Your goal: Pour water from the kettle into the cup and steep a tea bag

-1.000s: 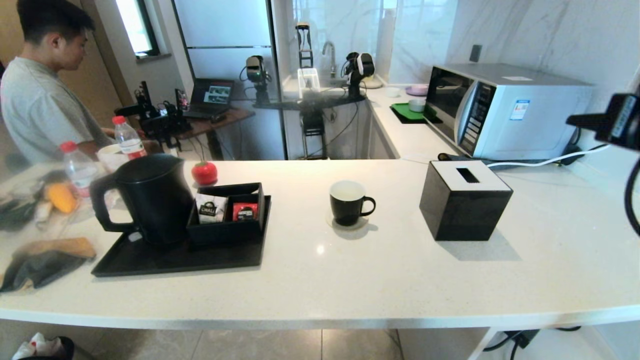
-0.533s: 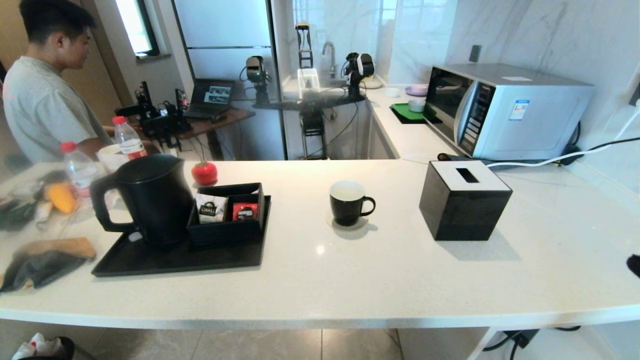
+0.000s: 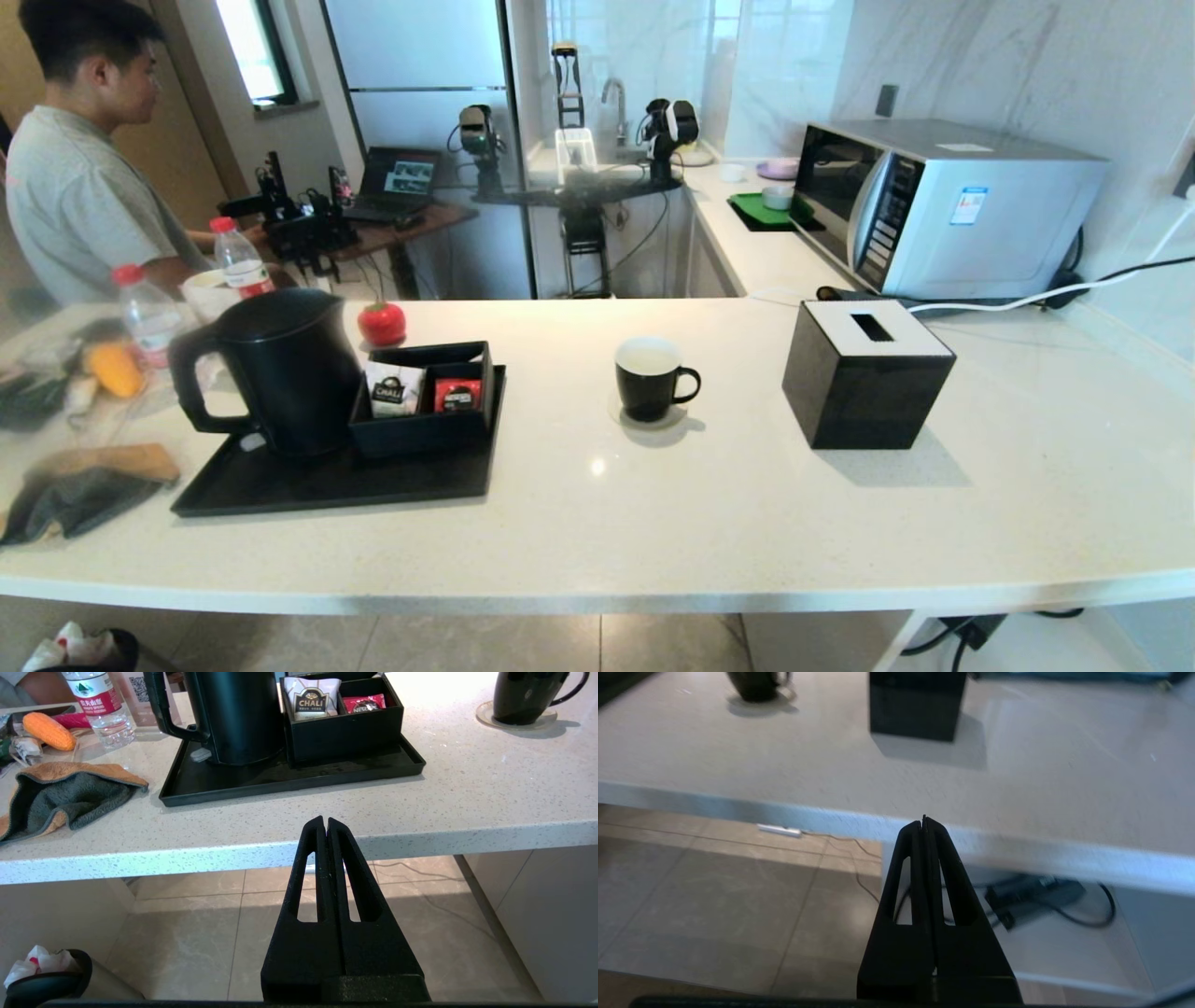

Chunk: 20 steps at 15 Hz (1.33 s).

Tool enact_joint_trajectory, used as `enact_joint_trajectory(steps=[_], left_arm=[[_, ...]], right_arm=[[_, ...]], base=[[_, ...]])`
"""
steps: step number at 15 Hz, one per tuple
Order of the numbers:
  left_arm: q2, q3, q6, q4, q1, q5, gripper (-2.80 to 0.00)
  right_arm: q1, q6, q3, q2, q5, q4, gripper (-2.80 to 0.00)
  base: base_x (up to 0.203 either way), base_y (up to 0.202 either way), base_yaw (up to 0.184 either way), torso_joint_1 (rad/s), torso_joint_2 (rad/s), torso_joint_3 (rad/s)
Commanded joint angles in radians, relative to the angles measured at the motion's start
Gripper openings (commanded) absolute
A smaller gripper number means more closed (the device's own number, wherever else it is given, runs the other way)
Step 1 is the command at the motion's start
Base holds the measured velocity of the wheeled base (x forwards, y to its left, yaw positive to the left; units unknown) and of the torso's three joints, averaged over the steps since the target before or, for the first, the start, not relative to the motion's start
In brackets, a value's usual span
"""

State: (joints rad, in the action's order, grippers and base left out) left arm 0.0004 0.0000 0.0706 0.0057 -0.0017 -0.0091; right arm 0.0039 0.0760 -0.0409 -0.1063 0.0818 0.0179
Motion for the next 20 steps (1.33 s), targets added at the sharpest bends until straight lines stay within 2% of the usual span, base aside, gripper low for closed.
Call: enact_joint_trajectory(steps=[1, 2, 5, 10, 20], left_arm=[[0.0, 0.0, 0.0, 0.0, 0.0, 0.0, -2.8], [0.0, 0.0, 0.0, 0.0, 0.0, 0.0, -2.8], [0.0, 0.0, 0.0, 0.0, 0.0, 0.0, -2.8], [0.0, 0.0, 0.001, 0.0, 0.0, 0.0, -2.8], [0.0, 0.0, 0.001, 0.0, 0.0, 0.0, -2.8]], right_arm=[[-0.005, 0.002, 0.038, 0.106, -0.098, -0.016, -2.8], [-0.005, -0.007, 0.041, 0.106, -0.095, -0.016, -2.8], [-0.005, 0.034, 0.041, 0.106, -0.08, -0.015, -2.8], [-0.005, 0.001, 0.041, 0.106, -0.085, -0.015, -2.8], [-0.005, -0.006, 0.041, 0.106, -0.083, -0.016, -2.8]], base=[[0.0, 0.0, 0.0, 0.0, 0.0, 0.0], [0.0, 0.0, 0.0, 0.0, 0.0, 0.0], [0.0, 0.0, 0.0, 0.0, 0.0, 0.0], [0.0, 0.0, 0.0, 0.0, 0.0, 0.0], [0.0, 0.0, 0.0, 0.0, 0.0, 0.0]])
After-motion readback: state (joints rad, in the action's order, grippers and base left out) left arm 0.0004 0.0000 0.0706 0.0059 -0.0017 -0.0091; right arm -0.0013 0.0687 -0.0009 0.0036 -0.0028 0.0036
